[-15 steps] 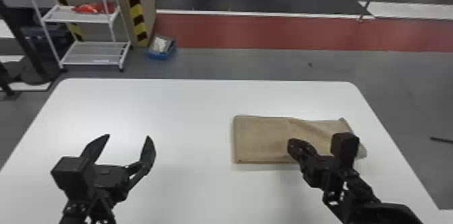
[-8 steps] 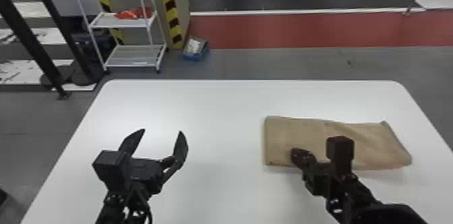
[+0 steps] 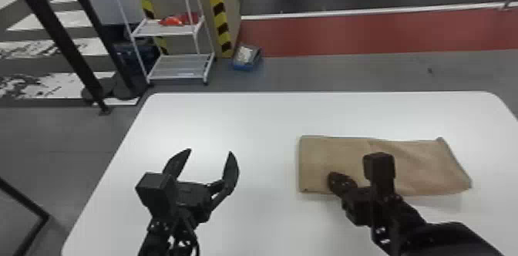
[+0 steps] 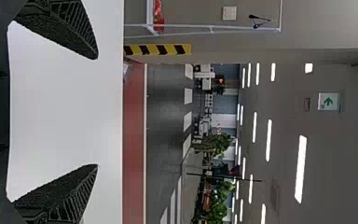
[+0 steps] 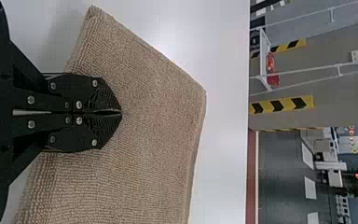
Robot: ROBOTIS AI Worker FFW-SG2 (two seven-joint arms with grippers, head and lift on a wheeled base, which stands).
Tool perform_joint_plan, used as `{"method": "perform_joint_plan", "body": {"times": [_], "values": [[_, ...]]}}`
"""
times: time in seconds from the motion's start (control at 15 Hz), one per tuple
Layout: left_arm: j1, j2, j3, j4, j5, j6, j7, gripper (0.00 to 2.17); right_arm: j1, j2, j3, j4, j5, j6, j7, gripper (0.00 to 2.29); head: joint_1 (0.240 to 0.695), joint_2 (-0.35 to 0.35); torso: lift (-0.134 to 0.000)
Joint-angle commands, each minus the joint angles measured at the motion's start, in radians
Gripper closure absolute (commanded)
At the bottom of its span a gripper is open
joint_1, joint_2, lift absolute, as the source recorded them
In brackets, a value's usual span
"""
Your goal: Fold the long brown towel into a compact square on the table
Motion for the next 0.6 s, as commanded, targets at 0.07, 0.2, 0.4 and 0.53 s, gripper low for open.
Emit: {"method": "perform_joint_plan", "body": {"times": [0.07,0.2,0.4,0.53], "values": [[0.003,0.000,0.006,0.000,0.001,0.000,0.000,0.04,-0.004,0.001,0.084,0.002,-0.007,0.015,-0.015,2.11,0.695,0.201,-0.057],[0.004,0.000,0.012,0.000,0.001,0.000,-0.001,0.04,-0.006,0.001,0.135,-0.001,-0.009,0.005,-0.044,2.11,0.695,0.235,-0.057],[0.007,0.000,0.020,0.001,0.001,0.000,-0.001,0.04,-0.003,0.001,0.161,-0.030,-0.030,-0.004,-0.055,2.11,0.695,0.268,-0.057],[0.009,0.000,0.028,0.004,0.001,0.000,-0.004,0.04,0.010,0.001,0.159,-0.073,-0.035,-0.013,-0.054,2.11,0.695,0.291,-0.057]]}}
